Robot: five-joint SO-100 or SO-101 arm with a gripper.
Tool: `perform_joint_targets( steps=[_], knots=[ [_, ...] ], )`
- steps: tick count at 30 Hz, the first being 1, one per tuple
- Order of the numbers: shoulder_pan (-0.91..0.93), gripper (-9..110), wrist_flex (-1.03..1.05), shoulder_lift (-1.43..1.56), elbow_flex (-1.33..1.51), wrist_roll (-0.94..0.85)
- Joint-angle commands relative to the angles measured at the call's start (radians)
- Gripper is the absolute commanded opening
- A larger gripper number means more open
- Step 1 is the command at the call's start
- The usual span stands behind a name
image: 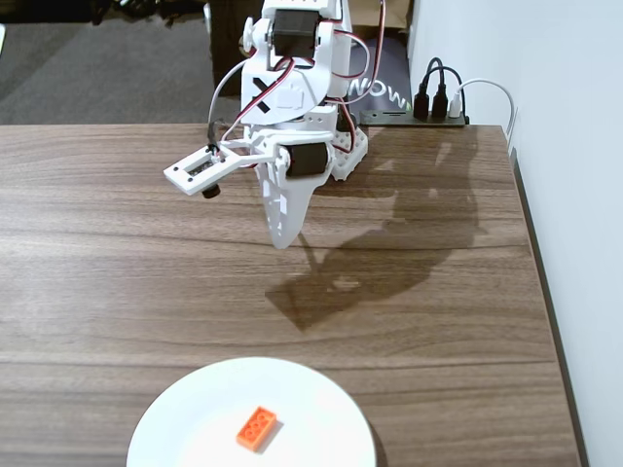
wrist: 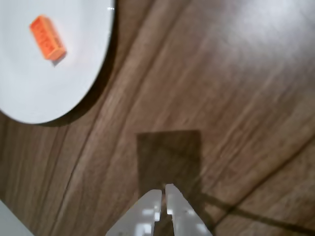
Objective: Grasp a lego block and put it on the plate.
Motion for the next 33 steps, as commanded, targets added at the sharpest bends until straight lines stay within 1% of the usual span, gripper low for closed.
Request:
perform_joint_targets(
  steps=[1, 8, 12, 23, 33],
  knots=[
    [0.003, 1, -0.015, 0.103, 0.057, 0.083],
    [0.009, 1, 0.005, 0.262, 0.202, 0.259],
    [0.020, 1, 0.026, 0.333, 0.233, 0.330],
    [-0.140, 1, 0.117, 0.462, 0.290, 0.385],
    [-0.127, 1, 0.186, 0.611, 0.337, 0.440]
  ],
)
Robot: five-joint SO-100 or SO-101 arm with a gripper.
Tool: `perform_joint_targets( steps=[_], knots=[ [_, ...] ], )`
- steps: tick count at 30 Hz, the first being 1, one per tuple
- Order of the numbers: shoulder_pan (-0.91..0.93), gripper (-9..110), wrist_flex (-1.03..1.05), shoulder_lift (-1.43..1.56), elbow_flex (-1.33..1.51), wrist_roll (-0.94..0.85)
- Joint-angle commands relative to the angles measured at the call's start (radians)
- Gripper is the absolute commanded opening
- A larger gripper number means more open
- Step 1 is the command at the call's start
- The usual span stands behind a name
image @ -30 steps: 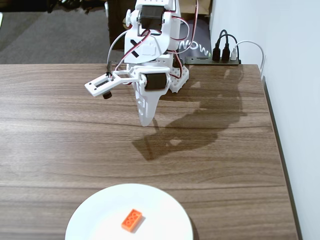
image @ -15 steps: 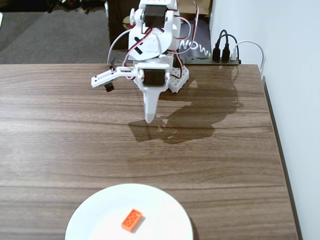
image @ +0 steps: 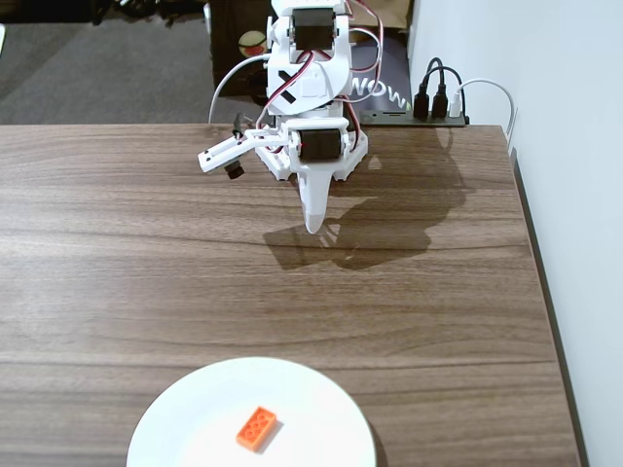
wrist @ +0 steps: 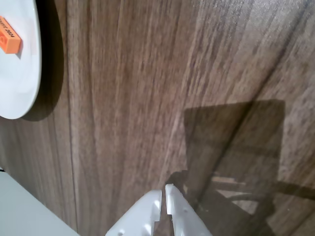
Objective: Grasp a lego block and put it on the plate.
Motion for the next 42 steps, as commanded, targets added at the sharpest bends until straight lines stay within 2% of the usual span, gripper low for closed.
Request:
perform_joint_targets(
  steps=[1, 11, 42],
  knots=[
    [0.017, 1, 0.026, 0.057, 0.000, 0.023],
    [0.051, 1, 0.098, 0.198, 0.025, 0.055],
    [0.063, 1, 0.098, 0.198, 0.025, 0.066]
  ],
)
